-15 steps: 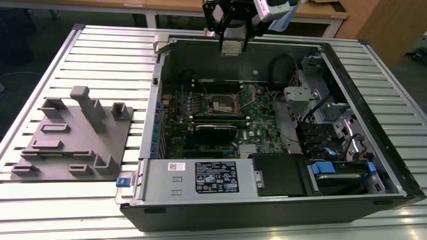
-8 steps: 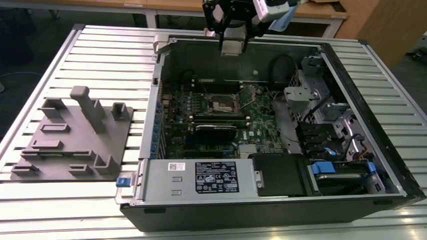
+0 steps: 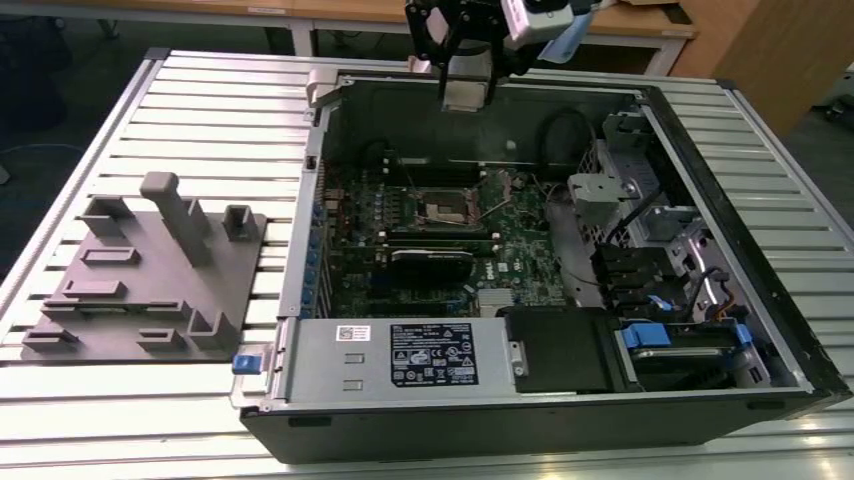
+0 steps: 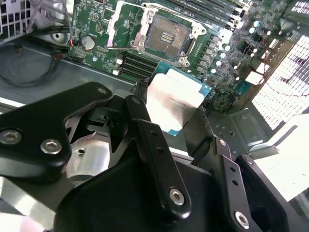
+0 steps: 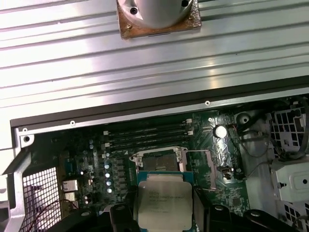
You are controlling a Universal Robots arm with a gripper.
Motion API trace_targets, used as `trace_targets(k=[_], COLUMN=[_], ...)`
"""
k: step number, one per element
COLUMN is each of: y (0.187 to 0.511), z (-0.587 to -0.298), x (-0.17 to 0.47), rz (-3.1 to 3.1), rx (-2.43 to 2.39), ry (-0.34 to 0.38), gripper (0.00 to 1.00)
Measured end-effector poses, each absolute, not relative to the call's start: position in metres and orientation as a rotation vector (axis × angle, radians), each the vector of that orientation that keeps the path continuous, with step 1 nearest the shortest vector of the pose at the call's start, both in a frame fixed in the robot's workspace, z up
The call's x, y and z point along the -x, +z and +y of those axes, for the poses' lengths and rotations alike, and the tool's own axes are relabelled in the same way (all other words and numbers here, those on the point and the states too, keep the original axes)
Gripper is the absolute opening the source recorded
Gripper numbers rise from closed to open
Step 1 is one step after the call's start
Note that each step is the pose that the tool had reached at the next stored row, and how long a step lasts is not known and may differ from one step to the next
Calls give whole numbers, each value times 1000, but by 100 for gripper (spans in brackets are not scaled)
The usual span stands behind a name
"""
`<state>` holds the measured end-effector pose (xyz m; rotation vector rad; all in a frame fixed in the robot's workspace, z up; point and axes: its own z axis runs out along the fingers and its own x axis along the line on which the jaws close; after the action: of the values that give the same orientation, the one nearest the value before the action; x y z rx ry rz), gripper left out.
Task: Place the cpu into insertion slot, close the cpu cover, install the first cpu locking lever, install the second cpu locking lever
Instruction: 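Place the cpu into insertion slot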
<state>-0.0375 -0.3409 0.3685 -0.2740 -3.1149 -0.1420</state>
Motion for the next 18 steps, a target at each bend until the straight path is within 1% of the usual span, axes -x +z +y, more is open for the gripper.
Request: trace_targets(k=[10,18], y=[368,368], z=[-341,-341], x=[38,38], rz=[-3099,-3098], rx=[455,459], ry=[-143,-143], gripper=[54,54])
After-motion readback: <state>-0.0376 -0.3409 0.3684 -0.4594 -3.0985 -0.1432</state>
